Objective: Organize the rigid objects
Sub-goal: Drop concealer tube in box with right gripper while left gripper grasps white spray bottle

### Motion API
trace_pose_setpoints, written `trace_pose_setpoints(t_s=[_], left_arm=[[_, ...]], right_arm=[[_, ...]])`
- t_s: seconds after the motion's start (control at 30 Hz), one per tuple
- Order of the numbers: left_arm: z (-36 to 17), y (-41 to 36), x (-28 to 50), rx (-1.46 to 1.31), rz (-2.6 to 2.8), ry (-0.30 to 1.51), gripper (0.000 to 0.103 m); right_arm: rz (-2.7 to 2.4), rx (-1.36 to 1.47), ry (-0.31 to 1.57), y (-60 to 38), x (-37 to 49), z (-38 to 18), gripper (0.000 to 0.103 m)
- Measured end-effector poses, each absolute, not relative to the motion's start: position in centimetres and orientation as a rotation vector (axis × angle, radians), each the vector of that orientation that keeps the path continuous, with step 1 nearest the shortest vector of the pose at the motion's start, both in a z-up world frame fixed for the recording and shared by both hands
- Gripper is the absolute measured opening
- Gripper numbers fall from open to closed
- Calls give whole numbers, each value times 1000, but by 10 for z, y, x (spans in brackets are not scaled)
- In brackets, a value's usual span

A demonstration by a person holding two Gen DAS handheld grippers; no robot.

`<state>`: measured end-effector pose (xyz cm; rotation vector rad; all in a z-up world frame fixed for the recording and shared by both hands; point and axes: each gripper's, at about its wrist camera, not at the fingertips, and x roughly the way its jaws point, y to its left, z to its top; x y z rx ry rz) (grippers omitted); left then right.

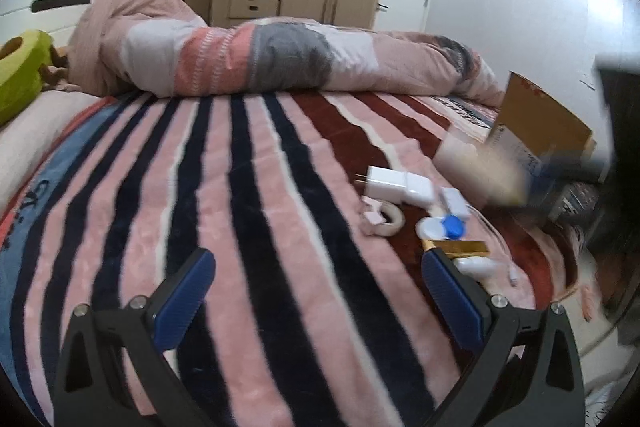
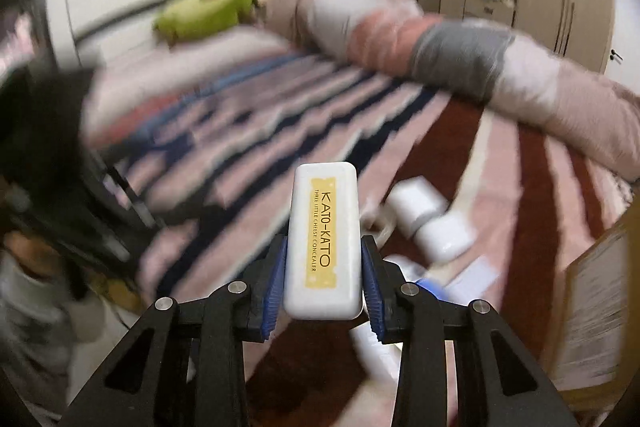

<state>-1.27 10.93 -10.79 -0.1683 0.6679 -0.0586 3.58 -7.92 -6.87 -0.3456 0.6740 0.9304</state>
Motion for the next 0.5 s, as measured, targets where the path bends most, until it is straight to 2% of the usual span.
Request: trace_pose_setpoints(t_s=[0.13,0.23,0.37,0.5], left_arm=[[-109,90,0,-191,-120,699,102],[-113,71,13,-191,-153,720,102],[-125,44,37,-196,-191,776,96],[-144,16,61,-228,-234,850,95]], right_arm=[[854,-312,556,-135,41,12,31],[690,-329,560,-190,60,50,31],[510,-357,637,-240,91,51,31],[488,-316,750,-271,121,26,31]])
